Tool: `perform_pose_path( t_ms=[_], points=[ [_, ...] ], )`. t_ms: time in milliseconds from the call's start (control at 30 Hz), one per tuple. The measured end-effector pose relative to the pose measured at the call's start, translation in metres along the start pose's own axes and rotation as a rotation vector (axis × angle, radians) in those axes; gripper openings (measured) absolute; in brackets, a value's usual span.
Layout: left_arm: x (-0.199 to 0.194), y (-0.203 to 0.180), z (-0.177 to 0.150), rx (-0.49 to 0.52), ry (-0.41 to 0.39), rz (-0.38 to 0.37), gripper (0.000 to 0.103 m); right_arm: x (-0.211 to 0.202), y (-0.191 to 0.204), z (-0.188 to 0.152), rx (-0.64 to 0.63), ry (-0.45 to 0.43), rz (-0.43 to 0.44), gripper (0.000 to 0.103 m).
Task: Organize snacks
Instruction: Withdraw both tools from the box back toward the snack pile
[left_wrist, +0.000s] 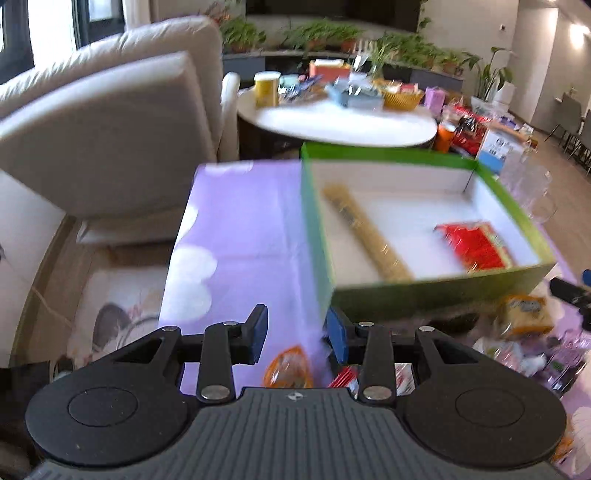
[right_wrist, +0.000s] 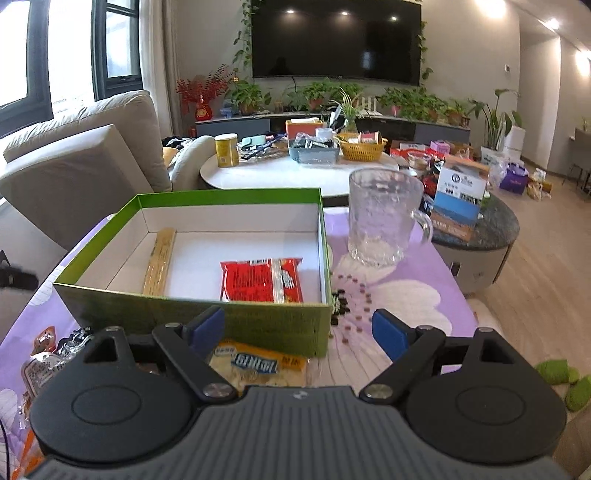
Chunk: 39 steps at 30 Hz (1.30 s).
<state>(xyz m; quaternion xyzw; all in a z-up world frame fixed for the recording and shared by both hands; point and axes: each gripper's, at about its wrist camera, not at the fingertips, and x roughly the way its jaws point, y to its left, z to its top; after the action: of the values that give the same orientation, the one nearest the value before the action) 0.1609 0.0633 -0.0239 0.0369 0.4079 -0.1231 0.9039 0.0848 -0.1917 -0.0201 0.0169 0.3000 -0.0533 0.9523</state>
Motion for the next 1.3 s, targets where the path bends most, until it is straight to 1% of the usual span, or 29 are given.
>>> perform_pose_path(
  t_ms=[133, 233, 400, 467, 567, 600, 667, 800, 933, 1167, 1300],
  points=[
    [0.014, 0.0, -0.017, 0.008, 0.05, -0.01, 0.033, -0.006, 0.001, -0.009, 0.001, 0.008, 0.006, 0.073],
    [0.023, -0.001, -0.028, 0.017, 0.076, -0.001, 0.033, -0.015, 0.0, -0.02, -0.001, 0.016, 0.016, 0.073],
    [0.036, 0.0, -0.036, 0.014, 0.099, 0.03, 0.033, -0.038, -0.006, -0.044, -0.05, 0.039, 0.088, 0.073],
    [0.039, 0.001, -0.039, 0.017, 0.09, 0.036, 0.033, -0.049, -0.005, -0.054, -0.097, 0.044, 0.112, 0.073],
    [0.04, 0.004, -0.041, -0.006, 0.063, 0.024, 0.032, -0.065, 0.002, -0.07, -0.181, 0.056, 0.142, 0.073],
    [0.039, 0.005, -0.042, -0.01, 0.056, 0.026, 0.024, -0.068, 0.004, -0.075, -0.203, 0.065, 0.157, 0.073],
    [0.038, 0.005, -0.044, -0.009, 0.046, 0.024, 0.023, -0.072, 0.008, -0.081, -0.219, 0.083, 0.182, 0.073],
    [0.031, 0.005, -0.049, -0.009, 0.025, 0.006, 0.023, -0.074, 0.009, -0.086, -0.195, 0.105, 0.183, 0.073],
    [0.02, 0.007, -0.052, -0.009, -0.005, 0.006, 0.023, -0.076, 0.005, -0.087, -0.154, 0.124, 0.18, 0.073],
    [-0.003, 0.008, -0.053, -0.006, -0.058, -0.004, 0.023, -0.08, 0.007, -0.101, -0.137, 0.16, 0.18, 0.073],
    [-0.014, 0.005, -0.052, 0.0, -0.08, -0.024, 0.023, -0.077, 0.012, -0.108, -0.119, 0.183, 0.183, 0.072]
  ],
)
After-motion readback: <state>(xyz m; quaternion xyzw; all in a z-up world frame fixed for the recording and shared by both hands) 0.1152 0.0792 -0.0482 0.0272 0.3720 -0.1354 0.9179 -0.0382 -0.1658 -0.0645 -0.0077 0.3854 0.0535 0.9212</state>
